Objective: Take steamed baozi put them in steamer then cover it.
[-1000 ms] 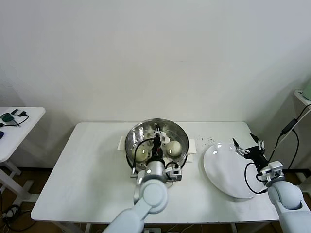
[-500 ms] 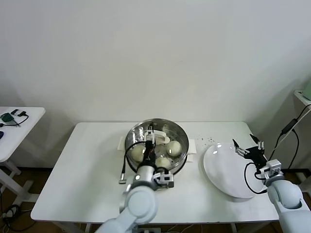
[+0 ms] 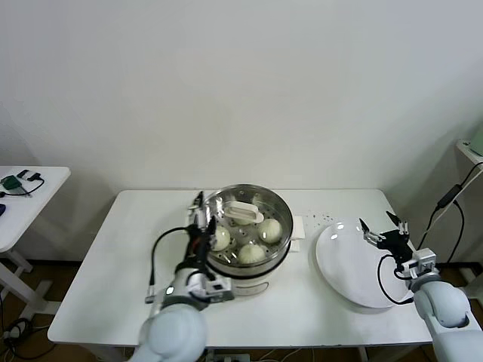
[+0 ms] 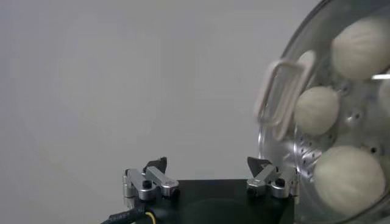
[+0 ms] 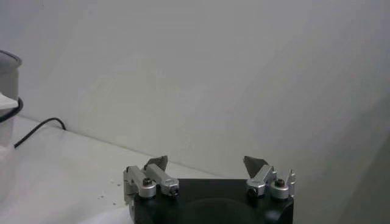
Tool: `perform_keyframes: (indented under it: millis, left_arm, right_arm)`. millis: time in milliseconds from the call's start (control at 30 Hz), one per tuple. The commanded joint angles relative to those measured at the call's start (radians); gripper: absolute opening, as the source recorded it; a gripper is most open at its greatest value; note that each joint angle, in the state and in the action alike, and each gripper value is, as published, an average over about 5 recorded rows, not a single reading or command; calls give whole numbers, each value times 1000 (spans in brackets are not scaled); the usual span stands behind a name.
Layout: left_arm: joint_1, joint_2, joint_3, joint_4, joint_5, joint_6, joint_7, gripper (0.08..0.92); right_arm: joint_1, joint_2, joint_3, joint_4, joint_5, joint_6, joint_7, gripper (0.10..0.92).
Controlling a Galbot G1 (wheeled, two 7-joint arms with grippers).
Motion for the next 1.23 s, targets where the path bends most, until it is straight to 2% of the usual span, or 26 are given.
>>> perform_keyframes:
  millis: [33,167,267,400,700,1233]
  left_arm:
    - [310,-23,-456,-70,-589,-431,-395,823]
    - [390,-122,-566,-70,-841,-529,-414,823]
    - [427,-211,-648,-64,-984,-589,-383,823]
    - [461,-282,-720,-4,-1146,-680,-337,823]
    - [512,-290,-720,132,-1261,-818,-296,823]
    - [475,-273,-720,162,-1175,-808,-232,823]
  right_arm:
    - [-37,12,17,38,17,-7,-6,823]
    - [-50,30,19,48,21,4,-8,823]
    - [-58,47,19,55,21,14,-11,823]
    - [-70,63,19,60,16,36,-18,823]
    - [-111,81,37,93,9,67,-22,823]
    - [-140,88,62,92,5,88,-29,823]
